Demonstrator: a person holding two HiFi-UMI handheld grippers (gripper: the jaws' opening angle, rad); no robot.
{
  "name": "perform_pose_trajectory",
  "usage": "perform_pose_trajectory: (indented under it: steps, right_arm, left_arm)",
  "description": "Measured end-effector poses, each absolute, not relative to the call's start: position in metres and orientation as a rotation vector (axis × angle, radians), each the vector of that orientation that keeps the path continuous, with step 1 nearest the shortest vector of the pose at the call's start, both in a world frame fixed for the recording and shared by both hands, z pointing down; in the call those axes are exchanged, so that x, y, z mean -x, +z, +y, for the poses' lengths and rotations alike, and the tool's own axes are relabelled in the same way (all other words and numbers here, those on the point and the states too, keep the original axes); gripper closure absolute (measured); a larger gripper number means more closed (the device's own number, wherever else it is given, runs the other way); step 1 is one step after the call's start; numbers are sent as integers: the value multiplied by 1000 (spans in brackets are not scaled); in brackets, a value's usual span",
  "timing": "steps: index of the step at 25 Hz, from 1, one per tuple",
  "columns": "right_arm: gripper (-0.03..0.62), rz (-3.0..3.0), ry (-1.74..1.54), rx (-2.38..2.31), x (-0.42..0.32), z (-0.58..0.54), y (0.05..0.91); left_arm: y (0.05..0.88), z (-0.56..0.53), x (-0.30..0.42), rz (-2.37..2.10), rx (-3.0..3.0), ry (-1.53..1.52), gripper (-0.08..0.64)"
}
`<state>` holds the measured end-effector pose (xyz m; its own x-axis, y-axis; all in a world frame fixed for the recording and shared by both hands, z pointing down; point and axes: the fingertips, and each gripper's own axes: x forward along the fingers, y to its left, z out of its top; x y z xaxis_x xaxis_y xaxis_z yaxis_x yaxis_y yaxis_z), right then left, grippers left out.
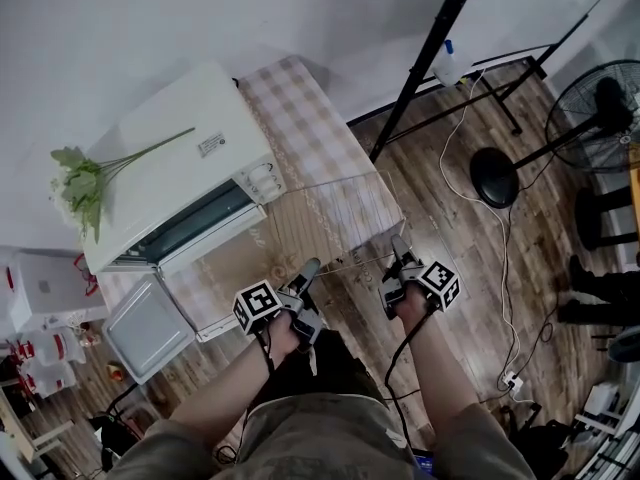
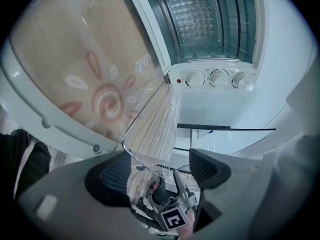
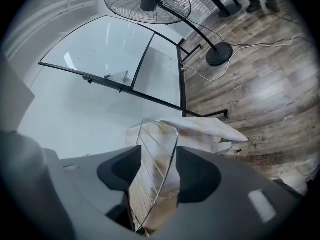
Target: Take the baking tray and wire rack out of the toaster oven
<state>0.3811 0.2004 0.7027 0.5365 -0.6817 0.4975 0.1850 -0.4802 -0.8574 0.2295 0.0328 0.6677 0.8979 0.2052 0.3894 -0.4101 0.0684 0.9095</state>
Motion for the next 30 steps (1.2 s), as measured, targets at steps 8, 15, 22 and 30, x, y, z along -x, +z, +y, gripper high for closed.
perform_pose_trajectory:
  steps: [8, 15, 22, 30]
  right_arm:
    - [288, 392, -1171, 1870, -371, 215, 702]
    - [331, 531, -1158, 2088, -363, 222, 648]
    - [385, 976, -1007, 2406, -353, 168, 550]
    - [426, 1541, -670, 2553, -299, 68, 430]
  left_arm:
    - [663, 33, -205, -196, -1439, 491, 213]
    - [628, 0, -180, -162, -1579, 468, 213]
    - [554, -52, -164, -78, -1919, 399, 258]
    - [435, -109, -128, -96, -2466, 247, 350]
